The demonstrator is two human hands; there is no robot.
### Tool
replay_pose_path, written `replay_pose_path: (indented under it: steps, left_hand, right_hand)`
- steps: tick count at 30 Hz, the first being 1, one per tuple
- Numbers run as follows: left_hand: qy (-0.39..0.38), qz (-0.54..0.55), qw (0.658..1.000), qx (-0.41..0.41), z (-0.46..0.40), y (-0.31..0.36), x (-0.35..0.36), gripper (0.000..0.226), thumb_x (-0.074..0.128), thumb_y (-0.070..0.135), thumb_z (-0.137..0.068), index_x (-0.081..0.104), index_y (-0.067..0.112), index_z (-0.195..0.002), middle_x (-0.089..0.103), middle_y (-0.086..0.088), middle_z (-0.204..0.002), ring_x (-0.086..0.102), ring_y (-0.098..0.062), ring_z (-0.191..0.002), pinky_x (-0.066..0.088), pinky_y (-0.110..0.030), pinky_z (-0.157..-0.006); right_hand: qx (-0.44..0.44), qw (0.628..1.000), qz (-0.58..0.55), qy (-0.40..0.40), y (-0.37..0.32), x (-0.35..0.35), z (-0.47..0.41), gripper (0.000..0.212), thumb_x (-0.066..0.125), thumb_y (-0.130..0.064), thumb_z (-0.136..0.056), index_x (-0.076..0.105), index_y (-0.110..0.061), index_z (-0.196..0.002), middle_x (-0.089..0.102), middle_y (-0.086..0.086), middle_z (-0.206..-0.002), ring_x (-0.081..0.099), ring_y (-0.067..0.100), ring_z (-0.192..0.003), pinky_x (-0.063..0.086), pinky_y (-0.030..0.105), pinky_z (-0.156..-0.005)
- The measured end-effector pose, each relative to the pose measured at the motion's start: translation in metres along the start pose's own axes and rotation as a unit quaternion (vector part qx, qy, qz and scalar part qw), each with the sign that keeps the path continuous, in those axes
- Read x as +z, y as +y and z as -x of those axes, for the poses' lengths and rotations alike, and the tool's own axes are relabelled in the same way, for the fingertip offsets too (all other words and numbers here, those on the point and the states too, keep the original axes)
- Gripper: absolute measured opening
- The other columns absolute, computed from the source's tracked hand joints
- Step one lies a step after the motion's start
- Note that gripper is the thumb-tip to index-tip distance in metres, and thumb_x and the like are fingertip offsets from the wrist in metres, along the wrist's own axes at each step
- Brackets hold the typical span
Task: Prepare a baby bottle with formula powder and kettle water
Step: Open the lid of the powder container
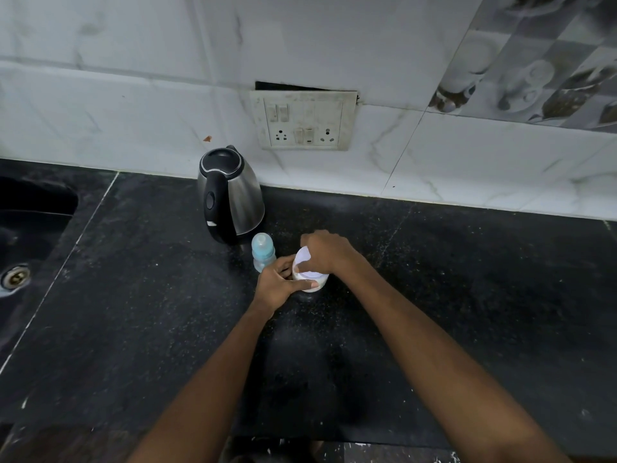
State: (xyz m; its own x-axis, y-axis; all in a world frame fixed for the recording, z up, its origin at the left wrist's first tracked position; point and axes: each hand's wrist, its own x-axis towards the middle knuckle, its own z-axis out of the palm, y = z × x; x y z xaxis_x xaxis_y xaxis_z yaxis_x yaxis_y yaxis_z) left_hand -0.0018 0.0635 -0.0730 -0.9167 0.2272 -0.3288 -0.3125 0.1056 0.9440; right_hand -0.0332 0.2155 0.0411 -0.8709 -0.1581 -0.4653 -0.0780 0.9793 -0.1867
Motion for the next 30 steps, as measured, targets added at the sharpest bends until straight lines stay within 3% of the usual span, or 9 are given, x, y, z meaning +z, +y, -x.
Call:
replay_pose_path:
  steps: [3, 6, 11, 16, 20, 26, 30]
  left_hand:
    - [0.004, 0.001, 1.0, -0.003, 0.001, 0.0, 0.0, 0.072, 0.101, 0.011, -0.057, 0.071, 0.014, -0.122, 0.079, 0.003, -0.116, 0.074, -0.014, -0.108, 0.058, -0.037, -0.1]
    - [0.001, 0.001, 1.0, 0.006, 0.0, 0.0, 0.0, 0.072, 0.1, 0.008, -0.059, 0.07, 0.012, -0.125, 0.079, 0.001, -0.116, 0.074, -0.015, -0.11, 0.058, -0.036, -0.099]
    - [0.004, 0.0, 1.0, 0.016, 0.002, -0.001, 0.001, 0.07, 0.098, 0.005, -0.062, 0.069, 0.011, -0.125, 0.079, 0.001, -0.116, 0.075, -0.015, -0.109, 0.059, -0.034, -0.097]
    - [0.0, -0.027, 0.999, 0.025, -0.001, -0.002, 0.0, 0.068, 0.1, 0.009, -0.06, 0.069, 0.01, -0.121, 0.079, 0.001, -0.114, 0.075, -0.015, -0.107, 0.059, -0.034, -0.096]
    - [-0.006, -0.053, 0.998, 0.037, -0.003, -0.003, -0.002, 0.066, 0.101, 0.011, -0.059, 0.068, 0.008, -0.116, 0.078, -0.001, -0.113, 0.074, -0.016, -0.107, 0.059, -0.034, -0.096]
    - [-0.007, -0.058, 0.998, 0.034, -0.003, -0.006, -0.002, 0.069, 0.1, 0.008, -0.059, 0.066, 0.01, -0.119, 0.077, 0.0, -0.12, 0.072, -0.016, -0.114, 0.057, -0.036, -0.101]
    - [-0.009, -0.076, 0.996, 0.036, -0.002, -0.003, -0.001, 0.073, 0.1, 0.011, -0.061, 0.065, 0.012, -0.125, 0.073, 0.007, -0.127, 0.068, -0.008, -0.12, 0.053, -0.031, -0.106]
  right_hand:
    - [-0.053, 0.997, -0.053, -0.036, -0.002, -0.003, -0.001, 0.057, 0.079, -0.026, -0.081, 0.063, -0.029, -0.135, 0.056, 0.006, -0.136, 0.057, 0.032, -0.124, 0.05, 0.044, -0.094]
    - [-0.029, 0.998, -0.057, -0.025, 0.0, -0.003, 0.001, 0.073, 0.079, -0.038, -0.084, 0.049, -0.029, -0.149, 0.045, 0.01, -0.149, 0.044, 0.036, -0.136, 0.044, 0.056, -0.108]
    - [0.05, 0.998, 0.035, -0.004, -0.001, 0.006, 0.001, 0.078, 0.068, -0.064, -0.088, 0.046, -0.023, -0.151, 0.049, 0.014, -0.144, 0.058, 0.038, -0.126, 0.047, 0.047, -0.099]
    - [-0.018, 1.0, -0.011, -0.02, 0.002, 0.0, 0.001, 0.076, 0.084, -0.045, -0.076, 0.055, -0.035, -0.146, 0.05, 0.012, -0.132, 0.057, 0.037, -0.12, 0.05, 0.044, -0.094]
    - [-0.041, 0.999, -0.03, -0.011, 0.009, -0.004, 0.004, 0.077, 0.085, -0.041, -0.075, 0.055, -0.036, -0.145, 0.051, 0.009, -0.132, 0.055, 0.034, -0.122, 0.051, 0.046, -0.094]
    - [-0.067, 0.972, -0.215, 0.064, 0.034, -0.011, 0.015, 0.066, 0.083, -0.031, -0.078, 0.058, -0.031, -0.139, 0.055, 0.009, -0.132, 0.054, 0.027, -0.121, 0.044, 0.035, -0.088]
    - [-0.047, 0.93, -0.343, 0.123, 0.055, -0.007, 0.029, 0.062, 0.082, -0.029, -0.078, 0.05, -0.032, -0.13, 0.055, -0.003, -0.134, 0.058, 0.021, -0.12, 0.053, 0.039, -0.094]
